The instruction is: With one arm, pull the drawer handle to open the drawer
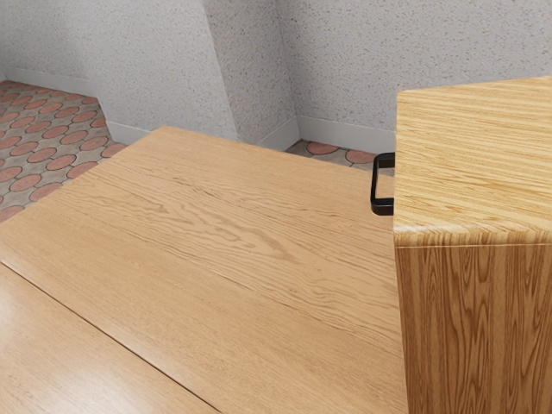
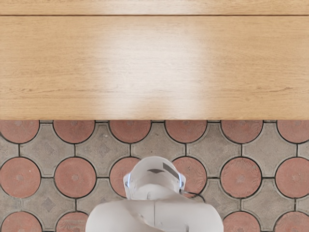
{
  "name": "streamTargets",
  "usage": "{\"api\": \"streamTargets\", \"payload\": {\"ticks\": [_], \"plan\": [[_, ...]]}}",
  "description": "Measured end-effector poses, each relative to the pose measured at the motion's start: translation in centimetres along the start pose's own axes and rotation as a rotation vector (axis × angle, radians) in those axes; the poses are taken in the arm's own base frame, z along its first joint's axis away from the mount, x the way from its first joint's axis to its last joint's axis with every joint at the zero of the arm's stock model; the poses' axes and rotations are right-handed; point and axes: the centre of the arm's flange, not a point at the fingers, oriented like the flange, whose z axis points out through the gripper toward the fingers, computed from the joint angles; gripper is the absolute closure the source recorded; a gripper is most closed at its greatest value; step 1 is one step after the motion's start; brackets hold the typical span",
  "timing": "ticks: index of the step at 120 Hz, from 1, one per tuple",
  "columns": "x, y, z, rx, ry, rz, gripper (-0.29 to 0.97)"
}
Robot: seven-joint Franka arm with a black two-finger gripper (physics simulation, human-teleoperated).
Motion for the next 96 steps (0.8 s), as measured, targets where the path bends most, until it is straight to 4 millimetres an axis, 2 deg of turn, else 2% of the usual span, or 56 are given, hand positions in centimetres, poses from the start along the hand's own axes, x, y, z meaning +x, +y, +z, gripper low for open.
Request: {"api": "streamTargets", "payload": {"ticks": [48,96], "plan": [[9.8,0.0,2.0,0.000,-0.025,0.000,0.00],[20.0,0.0,7.2,0.000,-0.036,0.000,0.00]]}}
